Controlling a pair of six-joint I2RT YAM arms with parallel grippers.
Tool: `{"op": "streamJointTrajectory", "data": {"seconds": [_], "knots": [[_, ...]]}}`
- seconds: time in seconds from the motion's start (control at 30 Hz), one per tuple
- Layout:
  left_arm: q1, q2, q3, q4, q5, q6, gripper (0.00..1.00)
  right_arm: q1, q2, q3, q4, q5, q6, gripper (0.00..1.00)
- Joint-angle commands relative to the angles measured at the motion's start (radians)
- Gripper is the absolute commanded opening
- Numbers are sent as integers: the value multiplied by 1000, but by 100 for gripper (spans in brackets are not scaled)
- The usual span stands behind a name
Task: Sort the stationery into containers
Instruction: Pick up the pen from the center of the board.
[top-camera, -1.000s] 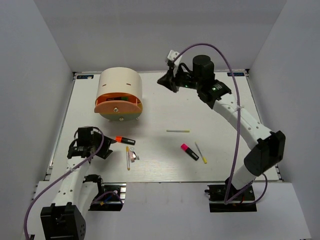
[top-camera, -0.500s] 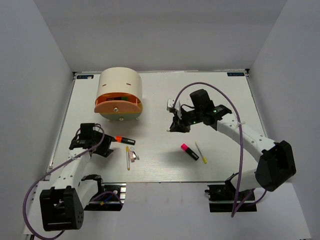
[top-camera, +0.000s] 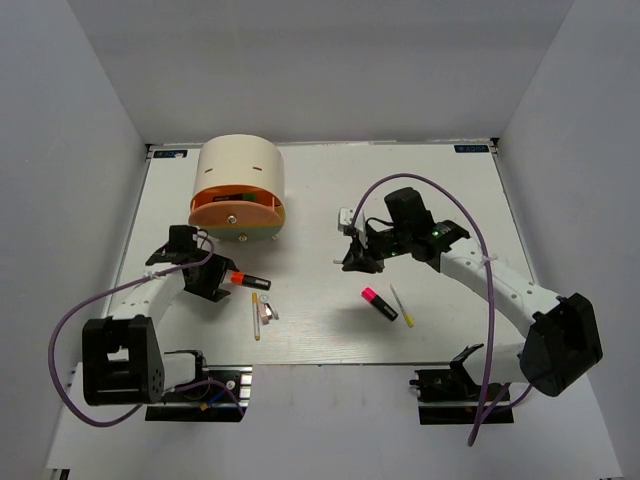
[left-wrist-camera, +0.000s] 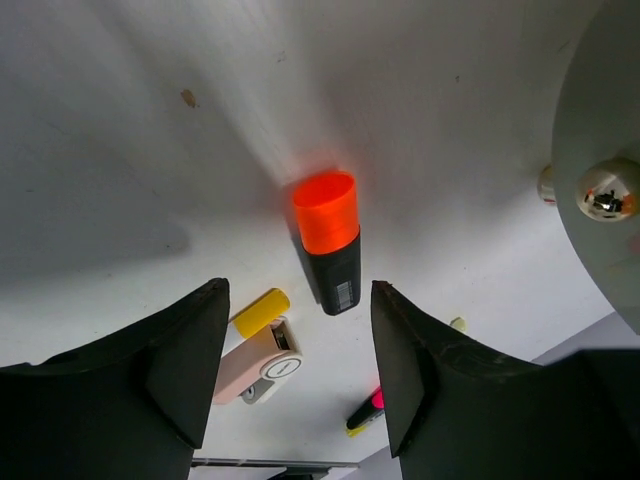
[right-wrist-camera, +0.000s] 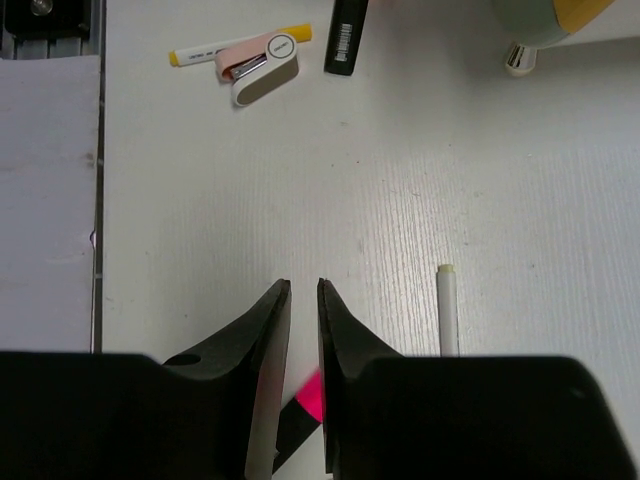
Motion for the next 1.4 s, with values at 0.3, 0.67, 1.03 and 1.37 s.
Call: {"op": "streamJointTrajectory", "data": {"seconds": [0.3,0.67,1.03,1.37], "knots": [[-72,169,156,-38,-40,-32,70,1,-53,-50,91,-24,23,23],[-122,249,203,-92,-94,-50,70,-2,-86,-85,134,-16,38,23],[-161,269,140,-63,-125,-89,57,-3,-90,-93,139,-12,45,23],[-171,206,26,-34,-125,-107,38,-2,-86,-93,137,-10,46,23]]}}
